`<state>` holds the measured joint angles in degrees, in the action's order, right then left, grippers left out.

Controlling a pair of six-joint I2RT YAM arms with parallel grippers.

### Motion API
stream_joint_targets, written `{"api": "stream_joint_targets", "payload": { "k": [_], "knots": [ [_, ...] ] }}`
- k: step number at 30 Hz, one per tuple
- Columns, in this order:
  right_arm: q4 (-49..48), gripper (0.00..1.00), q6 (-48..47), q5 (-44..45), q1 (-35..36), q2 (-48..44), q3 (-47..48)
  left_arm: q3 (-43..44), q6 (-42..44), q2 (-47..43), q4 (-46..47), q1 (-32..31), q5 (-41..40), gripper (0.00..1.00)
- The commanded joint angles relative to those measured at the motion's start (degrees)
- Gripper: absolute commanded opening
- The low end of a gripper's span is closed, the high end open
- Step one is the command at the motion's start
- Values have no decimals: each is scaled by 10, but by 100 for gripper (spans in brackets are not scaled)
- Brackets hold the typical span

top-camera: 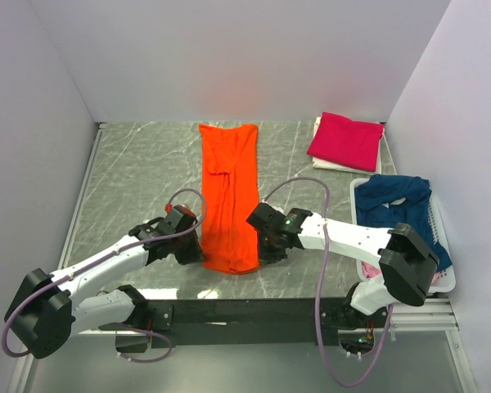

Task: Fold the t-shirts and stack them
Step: Fold the tshirt

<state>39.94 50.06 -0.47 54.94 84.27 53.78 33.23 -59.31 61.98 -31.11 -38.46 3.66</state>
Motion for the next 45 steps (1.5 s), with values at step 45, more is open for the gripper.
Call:
{"api": "stream_joint_targets", "payload": {
  "k": [45],
  "knots": [
    [85,0,-252,55,-225,352,500,369,156,420,127,228,54,0]
  ]
}}
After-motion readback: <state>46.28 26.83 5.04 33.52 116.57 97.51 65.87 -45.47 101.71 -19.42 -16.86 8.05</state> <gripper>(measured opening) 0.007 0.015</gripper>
